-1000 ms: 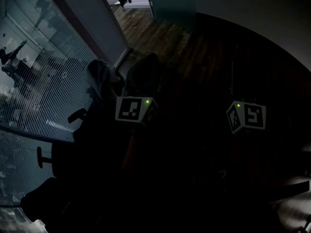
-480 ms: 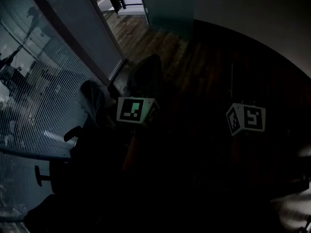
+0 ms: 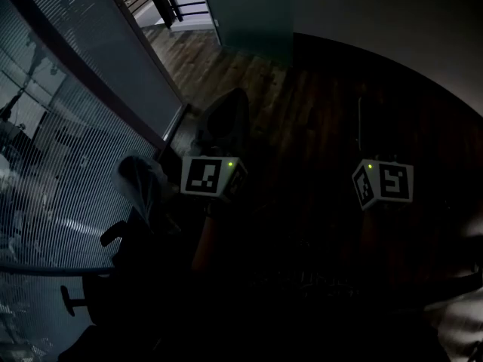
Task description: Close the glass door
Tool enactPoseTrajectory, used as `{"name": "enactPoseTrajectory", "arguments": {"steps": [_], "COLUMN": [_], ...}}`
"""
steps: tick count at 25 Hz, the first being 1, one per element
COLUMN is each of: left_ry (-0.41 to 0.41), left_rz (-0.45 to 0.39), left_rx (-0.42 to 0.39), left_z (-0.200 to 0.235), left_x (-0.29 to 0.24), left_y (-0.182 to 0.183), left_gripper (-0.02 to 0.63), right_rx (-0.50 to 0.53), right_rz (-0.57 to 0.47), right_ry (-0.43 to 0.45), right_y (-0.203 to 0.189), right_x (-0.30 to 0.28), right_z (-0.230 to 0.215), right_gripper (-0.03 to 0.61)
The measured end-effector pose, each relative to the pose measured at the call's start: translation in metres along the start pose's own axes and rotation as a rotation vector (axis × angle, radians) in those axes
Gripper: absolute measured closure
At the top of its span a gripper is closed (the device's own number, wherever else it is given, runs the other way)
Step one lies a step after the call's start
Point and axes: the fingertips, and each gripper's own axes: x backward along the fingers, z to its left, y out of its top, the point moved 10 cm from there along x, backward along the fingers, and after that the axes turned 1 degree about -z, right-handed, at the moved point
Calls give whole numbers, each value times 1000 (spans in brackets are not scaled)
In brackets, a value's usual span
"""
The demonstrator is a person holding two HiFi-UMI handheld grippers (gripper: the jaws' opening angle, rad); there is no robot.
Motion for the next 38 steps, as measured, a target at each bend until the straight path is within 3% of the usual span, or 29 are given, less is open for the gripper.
{"name": "enactPoseTrajectory", "arguments": {"steps": [14,30,38], "left_ry": [10,117,134], "left_rz": [32,15,18], "left_rx": [5,-43,-62], "left_z": [24,49,67], "left_x": [-101,-266,-316], "left_y": [-41,-81,-102], "left_gripper": [612,612,612], "right_rx": [-17,-21,-39], "right_rz": [7,-23,-7], "right_ry": [21,120,123], "right_y": [-35,-79,-104], "right_x": [-98,-259,-313], "right_z": [-52,-152,-177], "right_gripper": [575,575,575]}}
